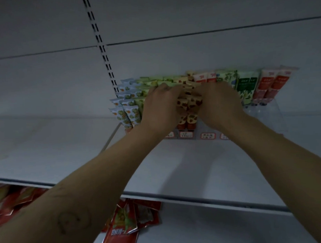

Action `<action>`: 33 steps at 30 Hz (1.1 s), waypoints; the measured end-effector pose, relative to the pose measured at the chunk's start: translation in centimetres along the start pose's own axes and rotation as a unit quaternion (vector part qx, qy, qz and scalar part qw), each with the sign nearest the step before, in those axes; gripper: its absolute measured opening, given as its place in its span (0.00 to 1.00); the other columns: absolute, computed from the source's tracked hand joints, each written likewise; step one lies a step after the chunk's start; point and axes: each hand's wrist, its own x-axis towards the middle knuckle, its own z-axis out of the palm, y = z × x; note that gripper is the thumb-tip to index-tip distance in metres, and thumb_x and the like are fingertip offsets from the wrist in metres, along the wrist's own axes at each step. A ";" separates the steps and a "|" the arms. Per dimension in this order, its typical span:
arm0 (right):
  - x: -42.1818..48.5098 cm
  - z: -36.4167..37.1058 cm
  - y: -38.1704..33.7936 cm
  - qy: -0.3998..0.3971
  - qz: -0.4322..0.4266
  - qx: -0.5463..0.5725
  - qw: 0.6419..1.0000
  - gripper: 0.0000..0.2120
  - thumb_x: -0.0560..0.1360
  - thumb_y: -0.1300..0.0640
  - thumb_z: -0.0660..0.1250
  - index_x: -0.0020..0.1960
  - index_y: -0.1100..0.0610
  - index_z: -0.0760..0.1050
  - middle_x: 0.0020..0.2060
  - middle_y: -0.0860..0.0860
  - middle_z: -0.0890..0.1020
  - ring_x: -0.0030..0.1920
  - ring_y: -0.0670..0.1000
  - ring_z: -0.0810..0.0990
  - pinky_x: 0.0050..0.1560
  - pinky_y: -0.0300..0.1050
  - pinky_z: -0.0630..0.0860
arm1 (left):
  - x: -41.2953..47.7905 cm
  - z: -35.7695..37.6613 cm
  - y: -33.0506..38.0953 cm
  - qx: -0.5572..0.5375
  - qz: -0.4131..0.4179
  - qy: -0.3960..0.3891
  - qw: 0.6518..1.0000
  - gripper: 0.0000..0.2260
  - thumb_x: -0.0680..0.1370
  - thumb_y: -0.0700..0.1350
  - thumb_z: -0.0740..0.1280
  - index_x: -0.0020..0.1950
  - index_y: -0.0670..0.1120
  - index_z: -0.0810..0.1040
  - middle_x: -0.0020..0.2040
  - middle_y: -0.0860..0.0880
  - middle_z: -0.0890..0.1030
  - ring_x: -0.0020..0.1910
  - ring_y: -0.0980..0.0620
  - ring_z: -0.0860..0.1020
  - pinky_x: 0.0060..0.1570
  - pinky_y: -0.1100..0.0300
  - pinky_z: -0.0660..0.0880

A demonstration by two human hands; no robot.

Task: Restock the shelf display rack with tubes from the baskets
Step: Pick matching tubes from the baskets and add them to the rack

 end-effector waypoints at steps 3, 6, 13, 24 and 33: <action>-0.4 0.2 -0.1 -0.012 -0.001 0.021 1.000 0.12 0.73 0.54 0.71 0.55 0.53 0.81 0.48 0.55 0.83 0.49 0.56 0.80 0.39 0.41 0.67 | -0.1 0.2 -0.3 -0.006 -0.008 0.004 1.000 0.15 0.62 0.41 0.78 0.45 0.40 0.81 0.39 0.39 0.80 0.41 0.40 0.78 0.41 0.55 0.66; -0.6 0.2 -0.1 -0.004 0.000 0.021 1.000 0.12 0.73 0.54 0.70 0.57 0.51 0.81 0.48 0.54 0.83 0.50 0.56 0.80 0.39 0.40 0.66 | -0.3 0.5 0.0 0.032 -0.004 0.009 0.999 0.15 0.63 0.43 0.77 0.47 0.42 0.81 0.41 0.39 0.80 0.45 0.40 0.77 0.47 0.52 0.68; -1.0 -0.2 -0.9 -0.043 0.032 -0.002 0.999 0.14 0.75 0.59 0.66 0.59 0.51 0.78 0.52 0.53 0.82 0.53 0.54 0.80 0.42 0.43 0.74 | -0.2 -0.2 0.3 0.066 0.010 -0.032 0.997 0.14 0.69 0.44 0.74 0.53 0.43 0.80 0.47 0.39 0.80 0.52 0.40 0.76 0.52 0.51 0.67; -6.3 -0.3 -1.4 0.024 0.053 0.095 0.994 0.39 0.68 0.52 0.76 0.72 0.57 0.62 0.64 0.58 0.70 0.64 0.59 0.69 0.56 0.51 0.71 | -4.7 -5.2 0.0 0.099 0.025 -0.066 0.993 0.24 0.71 0.50 0.73 0.65 0.46 0.75 0.62 0.45 0.77 0.63 0.43 0.71 0.58 0.50 0.65; -16.8 -2.2 -3.9 -0.087 -0.100 0.054 0.990 0.39 0.69 0.44 0.74 0.73 0.57 0.63 0.67 0.53 0.71 0.66 0.55 0.69 0.67 0.51 0.68 | -16.8 -5.3 2.0 0.055 0.065 -0.088 0.992 0.21 0.69 0.56 0.69 0.59 0.48 0.78 0.55 0.50 0.80 0.53 0.46 0.77 0.46 0.52 0.72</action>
